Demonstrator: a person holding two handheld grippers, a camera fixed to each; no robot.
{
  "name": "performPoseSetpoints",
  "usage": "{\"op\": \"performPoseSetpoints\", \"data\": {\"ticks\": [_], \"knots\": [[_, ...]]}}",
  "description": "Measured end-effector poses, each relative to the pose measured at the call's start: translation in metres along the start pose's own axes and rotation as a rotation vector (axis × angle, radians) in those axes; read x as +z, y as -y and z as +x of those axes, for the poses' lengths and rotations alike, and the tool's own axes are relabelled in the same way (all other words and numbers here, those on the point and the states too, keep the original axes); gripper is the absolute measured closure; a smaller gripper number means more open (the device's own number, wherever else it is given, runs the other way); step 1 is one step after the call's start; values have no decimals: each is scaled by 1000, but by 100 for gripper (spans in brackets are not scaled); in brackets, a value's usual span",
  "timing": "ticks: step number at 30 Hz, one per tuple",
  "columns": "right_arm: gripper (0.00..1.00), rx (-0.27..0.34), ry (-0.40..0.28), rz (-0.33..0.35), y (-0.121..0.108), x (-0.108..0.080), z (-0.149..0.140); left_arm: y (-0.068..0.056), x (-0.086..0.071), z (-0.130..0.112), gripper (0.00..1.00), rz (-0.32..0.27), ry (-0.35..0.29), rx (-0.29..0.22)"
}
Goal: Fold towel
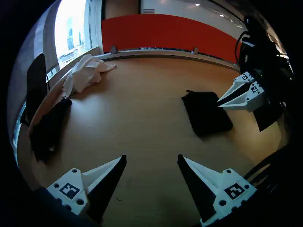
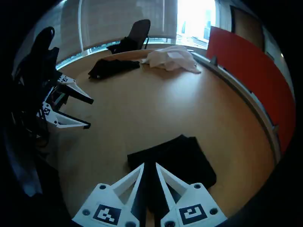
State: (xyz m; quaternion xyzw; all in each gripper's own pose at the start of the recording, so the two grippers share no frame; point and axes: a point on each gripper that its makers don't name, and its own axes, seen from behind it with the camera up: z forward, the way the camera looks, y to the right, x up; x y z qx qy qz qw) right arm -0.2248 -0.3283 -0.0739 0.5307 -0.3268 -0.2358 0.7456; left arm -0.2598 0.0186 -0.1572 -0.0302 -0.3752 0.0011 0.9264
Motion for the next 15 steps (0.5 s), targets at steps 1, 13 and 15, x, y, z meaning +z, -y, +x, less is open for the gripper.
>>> {"op": "performPoseSetpoints", "data": {"ticks": [1,13,15], "knots": [[94,4,3,1,1,2,-1,1,0,0,0,1,0,0],[73,37,5,3,-1,-2,-7,5,-1,-2,0,8,10,1],[58,41,4,4,-1,-3,-8,5,-1,-2,0,9,11,3]]}}
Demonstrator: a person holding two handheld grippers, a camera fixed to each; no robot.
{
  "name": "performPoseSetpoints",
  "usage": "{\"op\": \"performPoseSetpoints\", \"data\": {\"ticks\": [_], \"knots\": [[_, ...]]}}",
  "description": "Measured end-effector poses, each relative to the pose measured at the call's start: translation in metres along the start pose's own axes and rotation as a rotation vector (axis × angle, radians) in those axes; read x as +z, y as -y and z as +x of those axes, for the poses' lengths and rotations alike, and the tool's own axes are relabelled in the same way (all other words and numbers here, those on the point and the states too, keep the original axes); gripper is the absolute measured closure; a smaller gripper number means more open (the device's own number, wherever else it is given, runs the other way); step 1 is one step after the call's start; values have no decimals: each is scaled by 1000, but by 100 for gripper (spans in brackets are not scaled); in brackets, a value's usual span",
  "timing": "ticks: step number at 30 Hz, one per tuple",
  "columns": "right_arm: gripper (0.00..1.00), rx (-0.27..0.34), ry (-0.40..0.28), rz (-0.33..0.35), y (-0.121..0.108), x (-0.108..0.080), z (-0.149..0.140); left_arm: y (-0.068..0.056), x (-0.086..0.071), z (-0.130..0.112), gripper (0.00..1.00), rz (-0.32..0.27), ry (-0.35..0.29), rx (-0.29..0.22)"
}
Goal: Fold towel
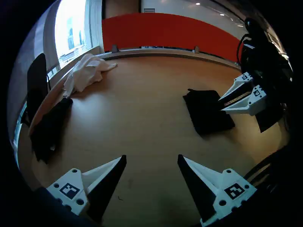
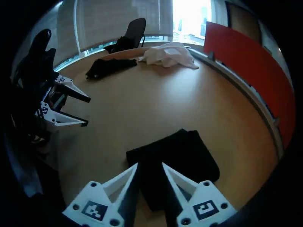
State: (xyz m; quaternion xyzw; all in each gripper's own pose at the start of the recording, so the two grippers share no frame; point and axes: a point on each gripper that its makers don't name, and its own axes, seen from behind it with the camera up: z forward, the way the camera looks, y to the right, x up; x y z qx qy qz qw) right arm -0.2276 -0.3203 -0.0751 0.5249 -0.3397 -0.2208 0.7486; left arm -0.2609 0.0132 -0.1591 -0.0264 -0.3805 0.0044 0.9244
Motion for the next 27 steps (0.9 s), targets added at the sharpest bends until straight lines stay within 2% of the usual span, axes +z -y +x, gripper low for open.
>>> {"op": "performPoseSetpoints", "data": {"ticks": [3,5,14,27], "knots": [[31,9,-1,-1,-1,-2,-1,0,-1,0,0,2,1,2],[22,17,0,-9,-3,-3,-2,1,-1,0,0,4,1,2],[22,41,-1,-28,-6,-7,-11,0,-3,3,0,7,-3,-4],[22,71,34,-72,-13,-18,-42,-3,-3,4,0,4,-5,1]]}}
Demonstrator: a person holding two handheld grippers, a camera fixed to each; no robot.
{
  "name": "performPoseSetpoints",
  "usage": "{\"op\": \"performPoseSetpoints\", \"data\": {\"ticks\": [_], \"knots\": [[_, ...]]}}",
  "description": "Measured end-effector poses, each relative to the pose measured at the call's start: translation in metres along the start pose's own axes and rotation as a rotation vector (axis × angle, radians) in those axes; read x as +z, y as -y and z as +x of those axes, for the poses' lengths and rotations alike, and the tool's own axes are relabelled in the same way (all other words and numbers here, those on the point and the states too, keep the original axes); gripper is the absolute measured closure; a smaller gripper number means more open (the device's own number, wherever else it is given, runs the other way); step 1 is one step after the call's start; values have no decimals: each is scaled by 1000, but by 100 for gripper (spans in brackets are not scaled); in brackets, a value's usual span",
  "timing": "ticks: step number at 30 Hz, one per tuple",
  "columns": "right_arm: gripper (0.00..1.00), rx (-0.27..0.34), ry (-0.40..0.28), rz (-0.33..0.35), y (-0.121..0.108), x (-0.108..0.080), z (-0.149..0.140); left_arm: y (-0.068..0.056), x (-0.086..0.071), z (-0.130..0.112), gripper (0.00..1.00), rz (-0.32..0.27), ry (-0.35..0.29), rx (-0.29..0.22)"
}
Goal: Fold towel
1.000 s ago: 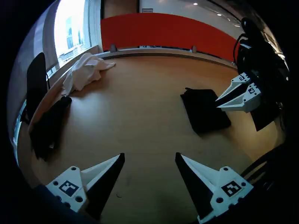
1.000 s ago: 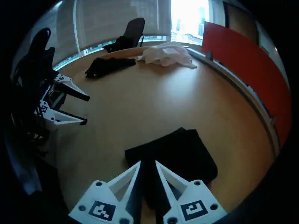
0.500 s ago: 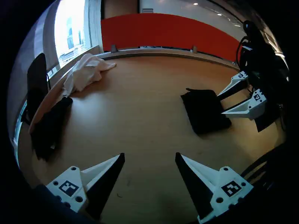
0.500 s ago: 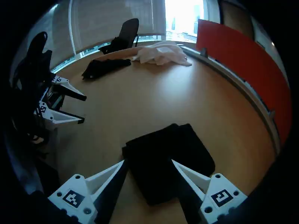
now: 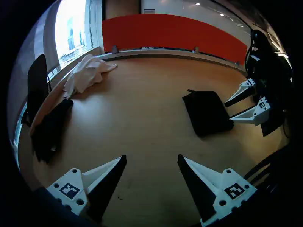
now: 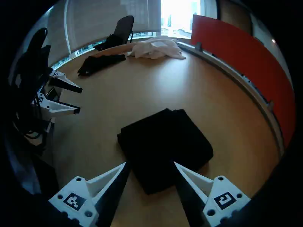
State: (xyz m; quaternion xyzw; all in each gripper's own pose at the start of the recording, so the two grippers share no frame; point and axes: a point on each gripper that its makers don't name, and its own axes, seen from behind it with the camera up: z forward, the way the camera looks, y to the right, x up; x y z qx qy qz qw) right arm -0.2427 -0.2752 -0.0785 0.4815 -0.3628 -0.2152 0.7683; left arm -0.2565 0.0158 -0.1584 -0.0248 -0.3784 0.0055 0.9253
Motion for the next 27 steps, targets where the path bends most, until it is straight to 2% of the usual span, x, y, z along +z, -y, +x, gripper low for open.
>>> {"op": "performPoseSetpoints", "data": {"ticks": [8,21,27], "knots": [[22,13,15,-18,-4,-5,-14,1,-1,-1,0,1,2,5],[22,37,69,-47,-3,-7,-53,-1,-1,-4,0,3,5,7],[26,58,79,-65,-5,-3,-63,-3,0,-4,0,1,6,10]]}}
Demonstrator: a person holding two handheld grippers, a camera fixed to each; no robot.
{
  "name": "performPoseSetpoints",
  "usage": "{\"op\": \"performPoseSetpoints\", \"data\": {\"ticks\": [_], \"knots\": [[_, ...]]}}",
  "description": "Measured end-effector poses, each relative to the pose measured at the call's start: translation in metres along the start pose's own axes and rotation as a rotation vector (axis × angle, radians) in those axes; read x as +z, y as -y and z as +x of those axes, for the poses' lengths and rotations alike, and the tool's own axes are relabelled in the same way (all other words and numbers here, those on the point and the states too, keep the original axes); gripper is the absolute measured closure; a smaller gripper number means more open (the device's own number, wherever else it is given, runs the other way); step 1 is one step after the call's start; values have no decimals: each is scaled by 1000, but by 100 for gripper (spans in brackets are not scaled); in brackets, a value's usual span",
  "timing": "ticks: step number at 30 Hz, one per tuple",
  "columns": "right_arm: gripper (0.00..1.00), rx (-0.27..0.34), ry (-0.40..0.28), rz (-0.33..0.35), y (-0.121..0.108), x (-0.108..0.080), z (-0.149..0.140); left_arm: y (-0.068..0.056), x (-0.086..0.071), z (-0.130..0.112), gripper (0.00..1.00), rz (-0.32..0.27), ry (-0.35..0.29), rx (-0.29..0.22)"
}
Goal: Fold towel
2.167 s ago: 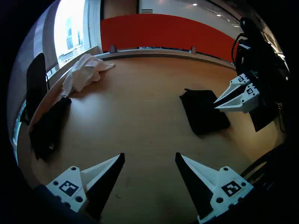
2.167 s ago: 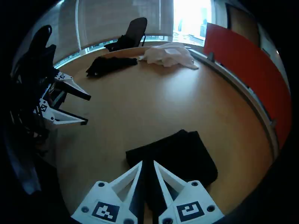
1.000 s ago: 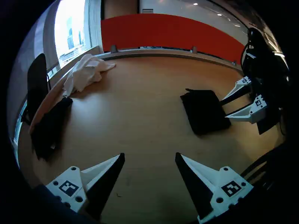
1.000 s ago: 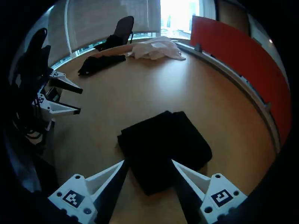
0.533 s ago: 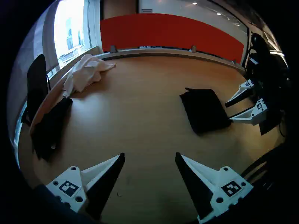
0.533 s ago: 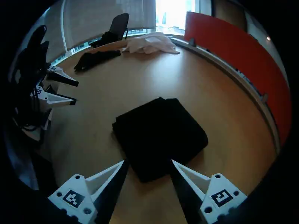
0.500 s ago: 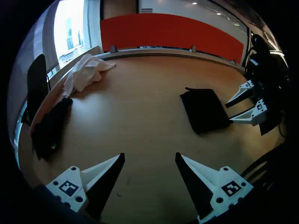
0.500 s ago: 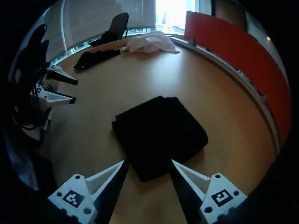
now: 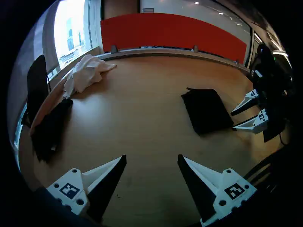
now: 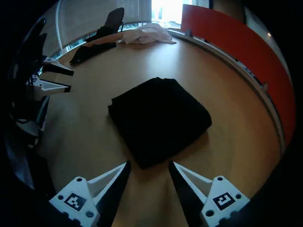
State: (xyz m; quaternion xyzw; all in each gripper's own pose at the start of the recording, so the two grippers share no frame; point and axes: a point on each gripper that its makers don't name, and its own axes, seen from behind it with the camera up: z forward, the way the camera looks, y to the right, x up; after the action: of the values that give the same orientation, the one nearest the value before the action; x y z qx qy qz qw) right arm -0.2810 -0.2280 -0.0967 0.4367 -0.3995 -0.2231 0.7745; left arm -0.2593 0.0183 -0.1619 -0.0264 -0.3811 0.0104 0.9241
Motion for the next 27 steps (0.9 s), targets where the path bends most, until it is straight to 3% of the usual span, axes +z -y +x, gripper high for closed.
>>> {"op": "performPoseSetpoints", "data": {"ticks": [5,12,22,27], "knots": [[33,20,-3,-3,1,4,-2,0,-1,-1,0,0,0,1],[56,48,-8,-8,3,10,-1,0,-1,-2,0,2,1,-3],[75,64,-14,-14,2,9,-4,2,-1,-3,0,3,2,-5],[91,61,-19,-20,0,8,-3,2,-1,-2,0,2,2,-4]]}}
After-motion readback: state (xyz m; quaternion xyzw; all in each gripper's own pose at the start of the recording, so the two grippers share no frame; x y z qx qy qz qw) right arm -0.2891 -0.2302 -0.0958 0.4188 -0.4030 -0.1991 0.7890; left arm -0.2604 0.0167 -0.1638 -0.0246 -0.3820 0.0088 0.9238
